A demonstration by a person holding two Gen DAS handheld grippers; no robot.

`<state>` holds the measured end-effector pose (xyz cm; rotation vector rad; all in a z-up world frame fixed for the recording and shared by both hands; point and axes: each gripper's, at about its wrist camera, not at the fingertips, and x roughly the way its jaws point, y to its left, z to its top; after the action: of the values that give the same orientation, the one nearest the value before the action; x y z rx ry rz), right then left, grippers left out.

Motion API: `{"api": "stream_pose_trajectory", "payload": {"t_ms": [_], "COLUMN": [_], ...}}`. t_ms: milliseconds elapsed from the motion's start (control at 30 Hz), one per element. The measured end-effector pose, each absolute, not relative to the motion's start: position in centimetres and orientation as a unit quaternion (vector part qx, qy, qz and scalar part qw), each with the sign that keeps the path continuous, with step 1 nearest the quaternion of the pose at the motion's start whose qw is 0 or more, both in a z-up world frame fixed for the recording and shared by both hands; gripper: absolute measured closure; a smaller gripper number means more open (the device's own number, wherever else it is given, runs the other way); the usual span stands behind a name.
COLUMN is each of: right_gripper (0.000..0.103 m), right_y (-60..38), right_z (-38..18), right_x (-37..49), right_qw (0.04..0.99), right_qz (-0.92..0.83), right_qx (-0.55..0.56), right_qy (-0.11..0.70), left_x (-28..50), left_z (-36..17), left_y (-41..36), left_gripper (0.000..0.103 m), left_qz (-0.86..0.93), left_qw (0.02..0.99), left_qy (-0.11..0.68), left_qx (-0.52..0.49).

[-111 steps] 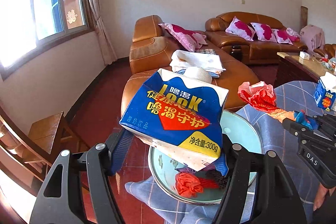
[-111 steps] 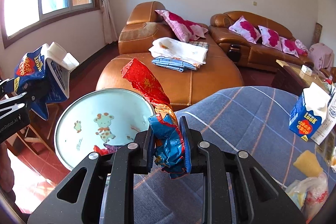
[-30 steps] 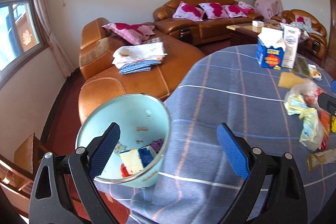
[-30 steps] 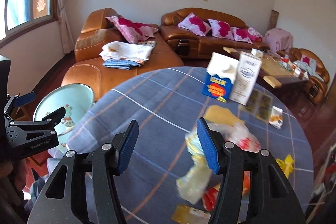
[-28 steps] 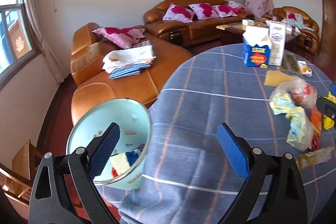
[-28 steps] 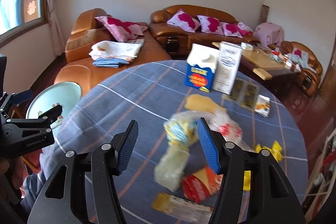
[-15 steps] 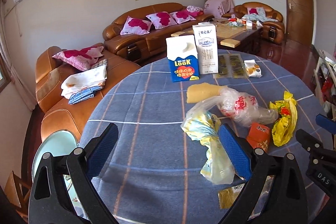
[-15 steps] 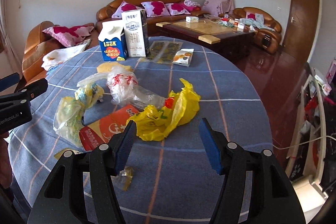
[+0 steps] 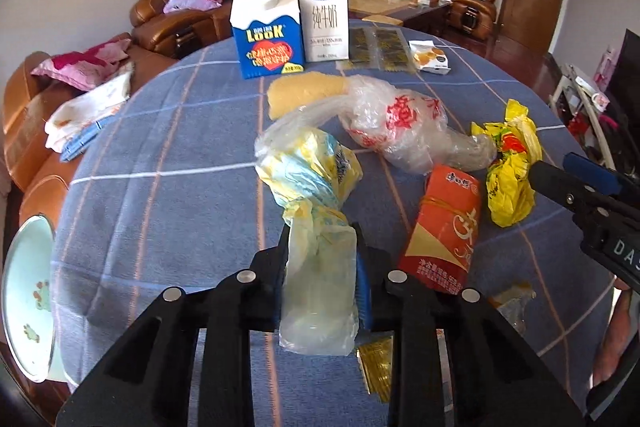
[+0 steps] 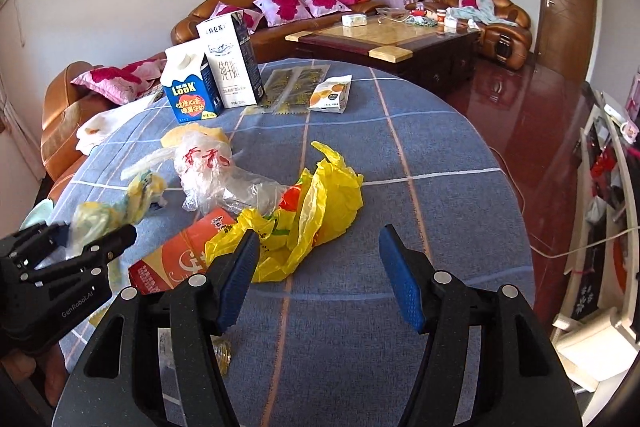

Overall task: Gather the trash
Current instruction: 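Grasp the pale yellow plastic bag with the left gripper while the right gripper grasps the yellow bag, then carry both plastic bags over the light-blue bin with both grippers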

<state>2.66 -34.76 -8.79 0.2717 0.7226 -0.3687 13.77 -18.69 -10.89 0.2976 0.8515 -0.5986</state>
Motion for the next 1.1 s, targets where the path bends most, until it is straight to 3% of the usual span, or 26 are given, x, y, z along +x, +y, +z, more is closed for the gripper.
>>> {"api": "stream_pose_trajectory", "payload": {"t_ms": [133,233,400,600,1100], "right_gripper": [0.042,0.051,0.077,0.096,0.097], "right_y": [-35.2,-35.5,-35.3,-34.2,-28.3], "right_z": [-9.0,-9.5,-10.0,-9.5,-2.9], "right_x": [3.8,4.1,4.2,4.0,5.5], "right_qw": [0.903,0.896,0.892,0.899,0.948], "right_qz": [-0.175,-0.162,-0.131,-0.119,-0.076], "right_qx": [0.143,0.169,0.189,0.176,0.084], "right_qy": [0.366,0.377,0.388,0.383,0.298], "left_x": [13.2,12.7,11.5,10.5,12.2], "left_z": [-10.3,-9.3,-7.2,-5.2,-3.0], "left_y": [-18.4,-17.9,-16.8,-14.5,-5.7], "left_gripper": [0.082,0.082,0.082,0.082,0.082], "left_qz": [-0.293,-0.297,-0.288,-0.256,-0.143], "left_qw": [0.862,0.87,0.888,0.912,0.945], "left_qy": [0.388,0.37,0.329,0.291,0.277], "left_qx": [0.141,0.137,0.137,0.132,0.101]}}
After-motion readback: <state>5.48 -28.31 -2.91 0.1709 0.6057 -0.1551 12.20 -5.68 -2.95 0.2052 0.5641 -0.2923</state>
